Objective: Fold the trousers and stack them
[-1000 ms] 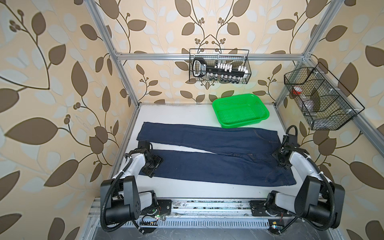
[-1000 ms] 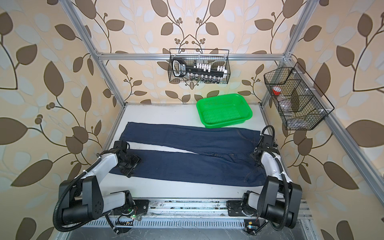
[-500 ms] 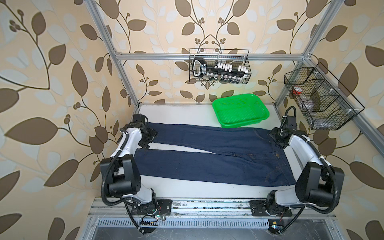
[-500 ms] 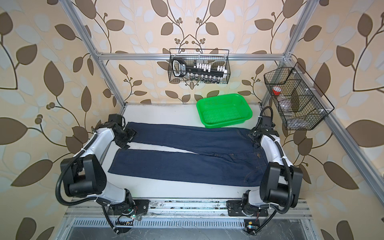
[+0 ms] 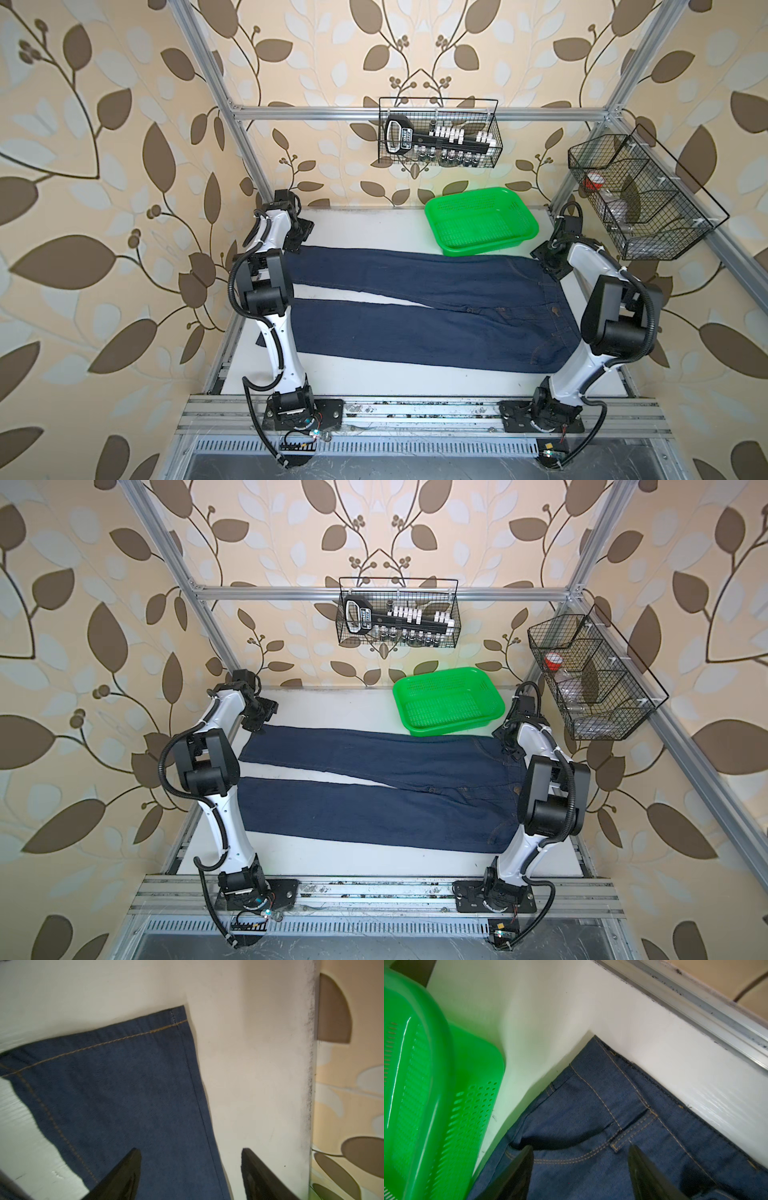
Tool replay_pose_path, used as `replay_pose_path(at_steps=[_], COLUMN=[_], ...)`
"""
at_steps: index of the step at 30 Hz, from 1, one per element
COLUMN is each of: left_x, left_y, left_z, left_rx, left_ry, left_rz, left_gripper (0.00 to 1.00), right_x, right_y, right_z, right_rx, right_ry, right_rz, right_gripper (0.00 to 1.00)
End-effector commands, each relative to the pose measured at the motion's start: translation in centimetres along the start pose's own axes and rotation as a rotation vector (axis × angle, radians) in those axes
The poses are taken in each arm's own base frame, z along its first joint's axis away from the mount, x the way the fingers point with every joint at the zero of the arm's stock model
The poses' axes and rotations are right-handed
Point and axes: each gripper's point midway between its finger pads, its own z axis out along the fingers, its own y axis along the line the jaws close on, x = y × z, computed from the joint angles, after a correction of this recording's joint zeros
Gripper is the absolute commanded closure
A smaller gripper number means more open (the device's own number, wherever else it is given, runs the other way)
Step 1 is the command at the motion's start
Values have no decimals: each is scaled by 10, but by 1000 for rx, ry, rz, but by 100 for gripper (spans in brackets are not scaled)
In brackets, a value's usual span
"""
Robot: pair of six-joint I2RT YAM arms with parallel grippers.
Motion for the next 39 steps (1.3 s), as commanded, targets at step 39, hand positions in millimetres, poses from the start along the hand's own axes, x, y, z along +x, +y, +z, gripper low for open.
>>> replay_pose_path(at_steps=[39], left_x=[18], left_y=[131], left_z=[102], left_rx=[-537], left_ry=[263], left_rz=[256], left_gripper=[52], right_x=[-26], right_y=[19], right_z=[11], right_rx=[130], right_ry=[-29], right_rz=[-49], right_gripper=[28])
